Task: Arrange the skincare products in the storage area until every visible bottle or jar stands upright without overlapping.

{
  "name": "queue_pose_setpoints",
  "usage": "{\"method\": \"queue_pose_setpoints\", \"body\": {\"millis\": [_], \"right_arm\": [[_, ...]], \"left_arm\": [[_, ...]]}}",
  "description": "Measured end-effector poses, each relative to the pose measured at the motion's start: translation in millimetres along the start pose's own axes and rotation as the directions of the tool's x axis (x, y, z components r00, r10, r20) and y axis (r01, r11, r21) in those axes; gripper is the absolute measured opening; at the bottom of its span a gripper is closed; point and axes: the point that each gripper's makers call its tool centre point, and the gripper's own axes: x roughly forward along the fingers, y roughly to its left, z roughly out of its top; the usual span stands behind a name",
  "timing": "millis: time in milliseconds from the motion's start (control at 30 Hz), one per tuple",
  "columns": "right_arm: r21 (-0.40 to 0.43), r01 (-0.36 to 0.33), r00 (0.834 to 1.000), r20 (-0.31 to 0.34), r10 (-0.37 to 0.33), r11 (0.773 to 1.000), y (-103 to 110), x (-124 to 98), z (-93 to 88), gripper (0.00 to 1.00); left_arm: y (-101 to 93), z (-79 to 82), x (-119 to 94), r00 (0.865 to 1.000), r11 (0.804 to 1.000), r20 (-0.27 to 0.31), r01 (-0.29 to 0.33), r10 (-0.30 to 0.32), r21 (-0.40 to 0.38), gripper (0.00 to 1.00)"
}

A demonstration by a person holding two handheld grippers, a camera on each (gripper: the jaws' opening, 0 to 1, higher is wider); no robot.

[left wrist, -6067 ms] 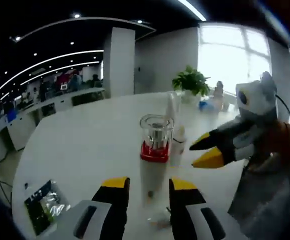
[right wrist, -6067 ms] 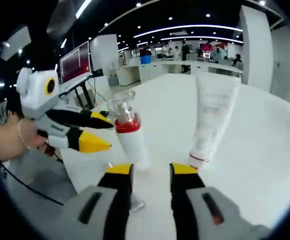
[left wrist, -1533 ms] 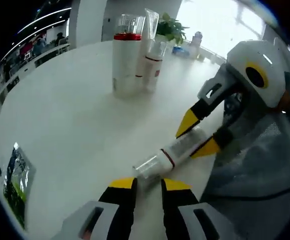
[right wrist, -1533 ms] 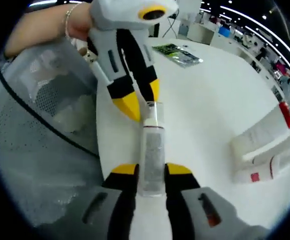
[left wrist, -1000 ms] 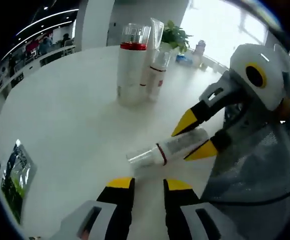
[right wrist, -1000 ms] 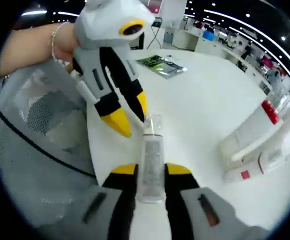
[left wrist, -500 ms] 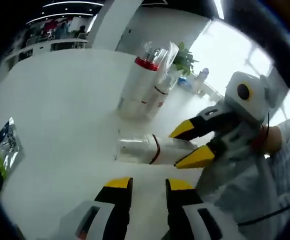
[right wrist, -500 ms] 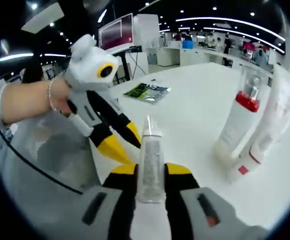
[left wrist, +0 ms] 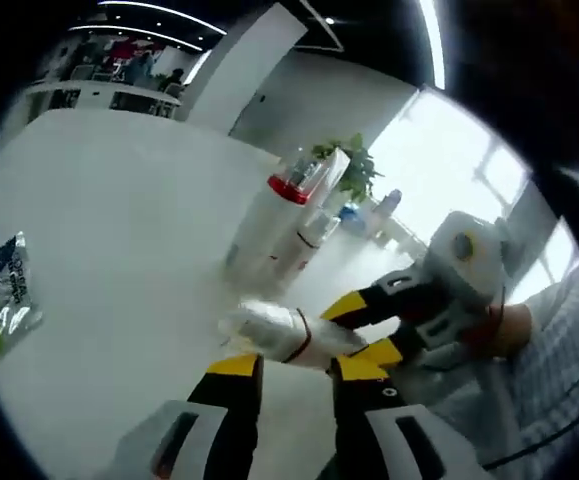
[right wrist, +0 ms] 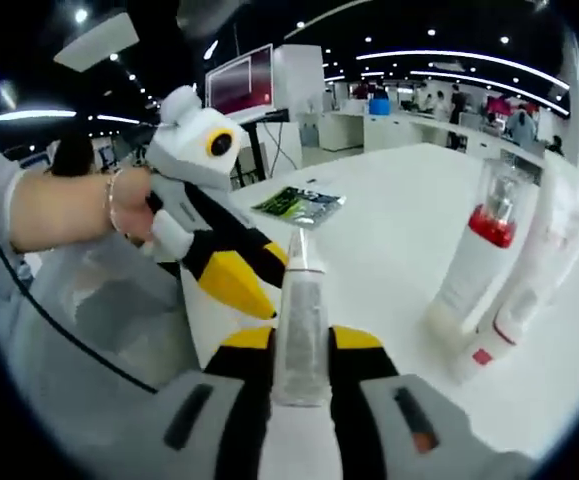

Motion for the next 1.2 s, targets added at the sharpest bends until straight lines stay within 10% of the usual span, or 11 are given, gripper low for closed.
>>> {"method": "queue_pose_setpoints", "body": {"millis": [567, 1200], "right_arm": [[-0.007, -0.011, 0.999, 0.045, 0.012, 1.000, 0.9, -0.9, 8.6, 0.20], [-0.048, -0.053, 0.998, 0.040, 0.055, 0.997, 10.2, -0.1, 8.1, 0.21]], "left_arm": [[-16.0, 30.7, -8.1, 0.984, 0.997, 0.156, 0.080, -0.081, 0.014, 0.31], [-34.2, 41.1, -9.3, 0.966, 0.984, 0.203, 0.140, -0.159, 0.107, 0.30]]}}
